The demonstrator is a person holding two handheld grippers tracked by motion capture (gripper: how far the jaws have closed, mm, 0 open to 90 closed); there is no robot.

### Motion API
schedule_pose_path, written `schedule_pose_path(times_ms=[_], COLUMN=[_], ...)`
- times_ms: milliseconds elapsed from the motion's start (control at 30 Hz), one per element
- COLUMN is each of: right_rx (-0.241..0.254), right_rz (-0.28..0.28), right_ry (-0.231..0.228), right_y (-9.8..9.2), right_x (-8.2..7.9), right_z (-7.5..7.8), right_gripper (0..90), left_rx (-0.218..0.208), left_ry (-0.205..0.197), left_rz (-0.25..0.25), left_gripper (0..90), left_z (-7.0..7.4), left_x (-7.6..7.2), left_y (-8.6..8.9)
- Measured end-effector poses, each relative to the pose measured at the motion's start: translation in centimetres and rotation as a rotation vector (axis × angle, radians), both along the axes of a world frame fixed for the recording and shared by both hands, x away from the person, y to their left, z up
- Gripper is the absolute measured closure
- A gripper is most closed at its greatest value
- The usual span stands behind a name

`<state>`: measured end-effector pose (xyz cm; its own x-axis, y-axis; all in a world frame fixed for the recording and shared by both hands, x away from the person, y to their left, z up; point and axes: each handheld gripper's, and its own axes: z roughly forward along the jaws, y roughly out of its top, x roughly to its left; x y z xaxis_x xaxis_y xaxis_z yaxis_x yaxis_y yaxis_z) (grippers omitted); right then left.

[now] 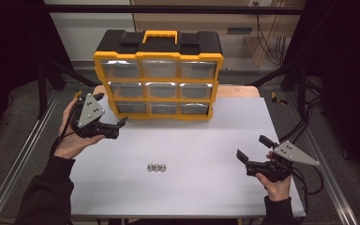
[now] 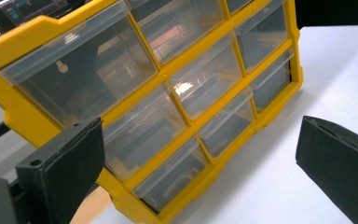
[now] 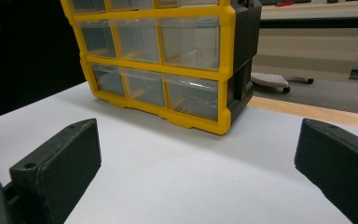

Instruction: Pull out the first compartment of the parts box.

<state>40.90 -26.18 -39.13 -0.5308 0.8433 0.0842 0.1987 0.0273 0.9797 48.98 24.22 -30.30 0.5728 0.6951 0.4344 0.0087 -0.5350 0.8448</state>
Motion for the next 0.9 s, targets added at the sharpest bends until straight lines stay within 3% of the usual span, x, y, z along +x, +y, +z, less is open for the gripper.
schedule_pose_path(times_ms=[533,600,733,800,900], right_rx=[0.001,0.004,0.008,0.005,0.010], right_rz=[-0.005,-0.002,-0.002,-0.003,0.001], right_ry=[0.006,0.000,0.003,0.001,0.000], right_y=[0.0,0.0,0.0,-0.1,-0.1], right_x=[0.0,0.0,0.0,0.0,-0.1], right_z=[0.0,0.0,0.1,0.1,0.1], right_gripper=[0.8,0.8,0.8,0.8,0.8], left_rx=[0.177,0.227,0.264,0.305,0.325], left_ry=[-0.069,-0.091,-0.099,-0.113,-0.123], left_rz=[0.044,0.056,0.065,0.076,0.077], left_gripper=[2.9,3.1,3.2,3.2,3.2], left_z=[0.9,1.1,1.2,1.2,1.2], left_x=[2.1,2.6,3.1,3.5,3.7], left_y=[-1.0,-1.4,-1.7,-1.9,-2.0])
